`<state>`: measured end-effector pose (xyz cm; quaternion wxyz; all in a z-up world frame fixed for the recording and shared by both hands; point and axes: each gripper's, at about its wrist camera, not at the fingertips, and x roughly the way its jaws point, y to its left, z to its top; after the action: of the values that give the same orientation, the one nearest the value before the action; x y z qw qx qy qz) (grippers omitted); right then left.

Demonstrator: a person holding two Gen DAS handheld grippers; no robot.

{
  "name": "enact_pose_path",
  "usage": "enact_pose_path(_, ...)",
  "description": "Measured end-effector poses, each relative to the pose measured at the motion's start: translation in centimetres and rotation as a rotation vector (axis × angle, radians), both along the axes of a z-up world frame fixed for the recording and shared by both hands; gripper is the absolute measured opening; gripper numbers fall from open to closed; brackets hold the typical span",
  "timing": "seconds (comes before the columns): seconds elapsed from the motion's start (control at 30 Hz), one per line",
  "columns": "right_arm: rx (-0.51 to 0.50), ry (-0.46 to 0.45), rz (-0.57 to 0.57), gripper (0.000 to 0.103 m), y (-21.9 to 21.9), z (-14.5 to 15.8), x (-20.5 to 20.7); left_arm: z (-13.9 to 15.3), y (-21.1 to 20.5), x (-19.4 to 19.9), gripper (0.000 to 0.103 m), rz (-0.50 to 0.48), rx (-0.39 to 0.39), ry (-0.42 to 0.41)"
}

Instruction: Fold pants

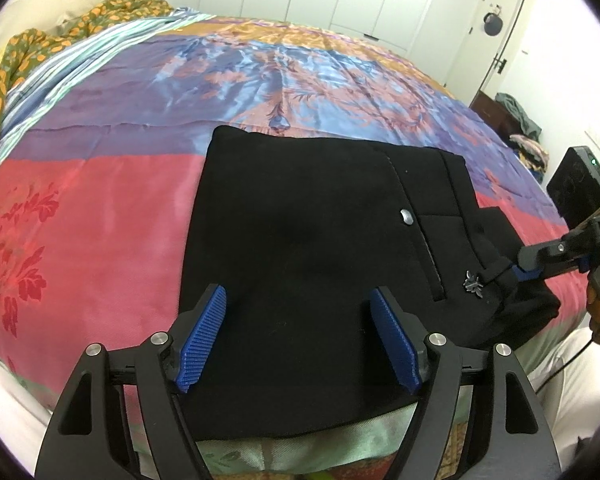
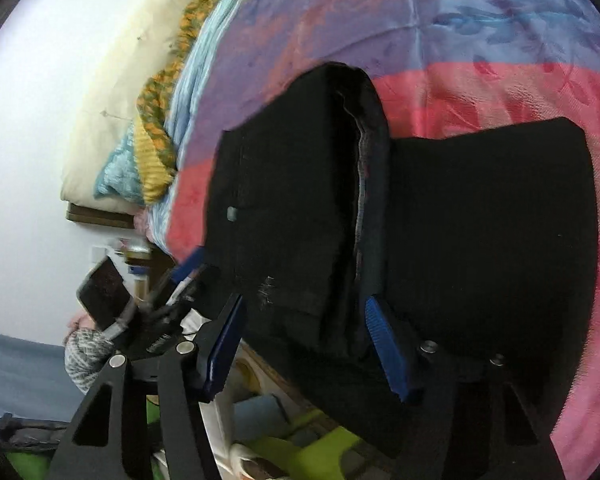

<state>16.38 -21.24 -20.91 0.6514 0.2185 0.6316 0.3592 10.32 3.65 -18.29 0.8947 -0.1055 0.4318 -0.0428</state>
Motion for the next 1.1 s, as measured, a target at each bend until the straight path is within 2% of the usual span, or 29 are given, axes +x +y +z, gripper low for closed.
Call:
enact_pose_path(0.2,0.132,0.060,0.030,0.063,0.9,-0.9,0.3,-0.2,0.2,0.2,0.077,0.009,-0.014,0.006)
enact_pose_path(0.3,0.087,0.064,0.041,0.061,2.0,-1.9,0.9,-0.2,0.1,0.3,0.079,0.004,0.000,0.005)
enact_pose_path(0.37,0.035,0.025,0.061,0.049,3.5,-1.8,1.1,-0.1,0.2,0.3,0.079,0.004,0.007,0.004)
enact_pose_path(0.43,-0.023,-0.022,0.064,0.025,4.4,-1.3,1.0,0.6,0.8,0.3,0.079,0.017,-0.005,0.009)
enact_pose_path(0.57,0.074,-0.119,0.012,0.021,2.8,3.3,0.4,3.5,3.4,-0.7,0.079,0.087,-0.095,-0.052)
enact_pose_path(0.67,0.093,-0.200,-0.021,0.021,0.3,7.1,-1.0,5.1,4.3,-1.1,0.080,0.108,-0.104,-0.087)
enact_pose_path(0.77,0.078,-0.227,-0.073,0.021,-3.3,8.3,-2.2,5.2,3.8,-1.1,0.080,0.095,-0.115,-0.091)
enact_pose_path(0.87,0.048,-0.207,-0.155,0.021,-7.3,6.6,-3.7,4.1,2.4,-0.9,0.080,0.063,-0.095,-0.061)
enact_pose_path(1.0,-0.089,-0.124,-0.255,0.021,-11.0,0.3,-5.5,2.4,0.0,-0.4,0.080,-0.001,-0.041,-0.004)
enact_pose_path(1.1,-0.034,-0.133,-0.319,0.024,-11.5,-0.9,-6.0,2.1,-1.3,-0.1,0.080,-0.025,0.030,0.031)
